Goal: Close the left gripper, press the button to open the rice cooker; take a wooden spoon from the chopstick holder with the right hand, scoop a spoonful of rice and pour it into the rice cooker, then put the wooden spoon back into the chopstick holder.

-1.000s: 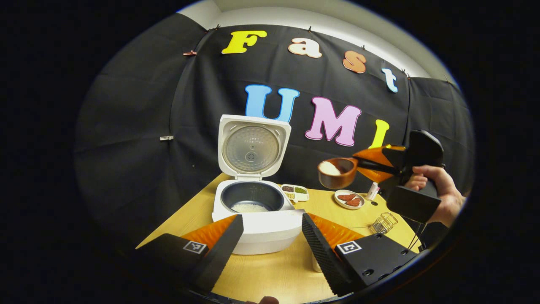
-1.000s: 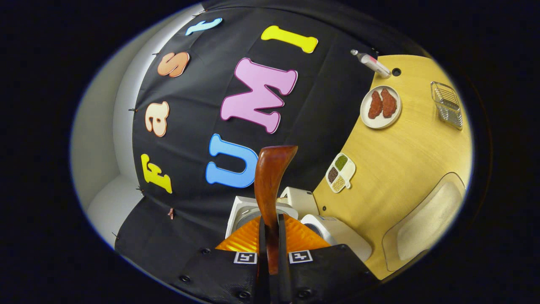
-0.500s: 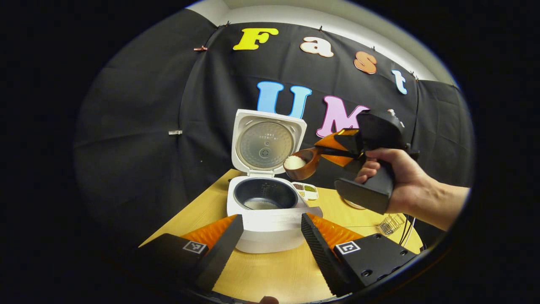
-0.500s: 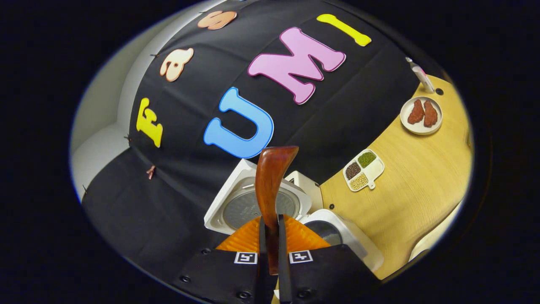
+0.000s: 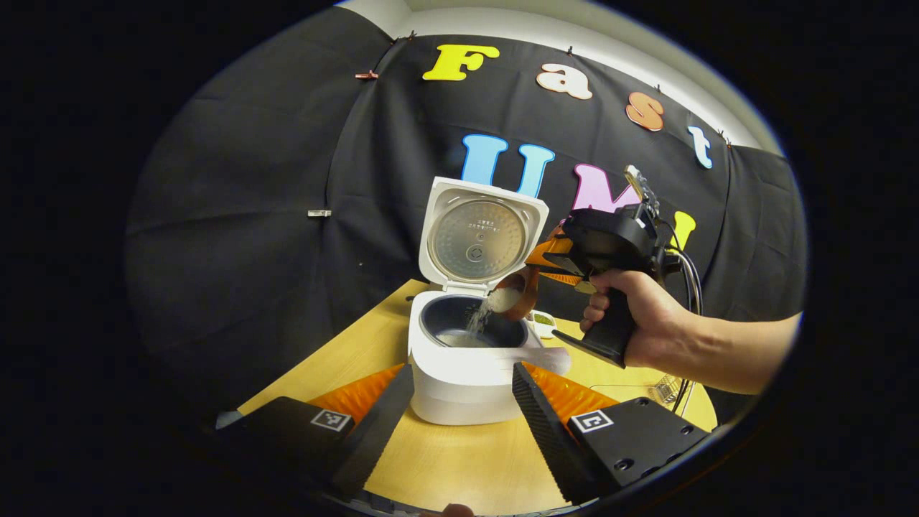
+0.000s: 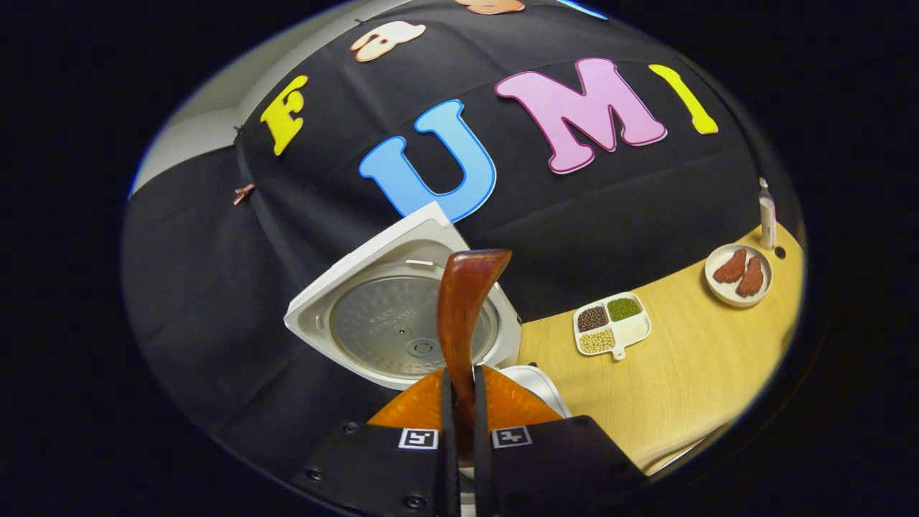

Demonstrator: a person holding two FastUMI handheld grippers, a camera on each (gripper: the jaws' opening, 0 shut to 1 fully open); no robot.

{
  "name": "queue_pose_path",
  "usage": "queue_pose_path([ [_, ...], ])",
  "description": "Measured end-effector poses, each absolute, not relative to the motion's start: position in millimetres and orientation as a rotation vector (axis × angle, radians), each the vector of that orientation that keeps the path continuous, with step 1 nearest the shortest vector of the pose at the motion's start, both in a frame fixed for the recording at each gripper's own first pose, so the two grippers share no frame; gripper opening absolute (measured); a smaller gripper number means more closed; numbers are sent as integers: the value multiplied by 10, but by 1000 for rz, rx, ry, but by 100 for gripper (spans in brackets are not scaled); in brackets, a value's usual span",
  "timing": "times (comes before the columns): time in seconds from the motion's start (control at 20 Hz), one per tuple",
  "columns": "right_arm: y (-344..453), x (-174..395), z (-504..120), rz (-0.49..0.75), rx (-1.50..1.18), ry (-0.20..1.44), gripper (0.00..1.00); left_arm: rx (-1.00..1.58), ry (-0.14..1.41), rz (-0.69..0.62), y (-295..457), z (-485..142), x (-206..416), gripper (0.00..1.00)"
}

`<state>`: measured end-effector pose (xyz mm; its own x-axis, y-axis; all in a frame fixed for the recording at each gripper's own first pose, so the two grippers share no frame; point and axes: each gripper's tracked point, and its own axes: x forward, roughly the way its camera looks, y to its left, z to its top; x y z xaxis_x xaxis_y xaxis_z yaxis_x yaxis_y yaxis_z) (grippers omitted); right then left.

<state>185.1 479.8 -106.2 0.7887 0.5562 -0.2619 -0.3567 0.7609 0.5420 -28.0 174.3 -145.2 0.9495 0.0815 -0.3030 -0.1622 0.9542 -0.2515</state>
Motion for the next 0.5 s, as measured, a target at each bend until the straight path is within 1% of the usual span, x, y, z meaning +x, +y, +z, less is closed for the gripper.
queue_pose_path([
  [0.2, 4962, 1889, -1111, 560, 305, 379, 12, -268, 287, 122, 1716, -1440, -281, 96],
  [0.5, 5286, 1751, -979, 702, 6, 248, 12, -282, 293, 109, 1696, -1463, -268, 95],
])
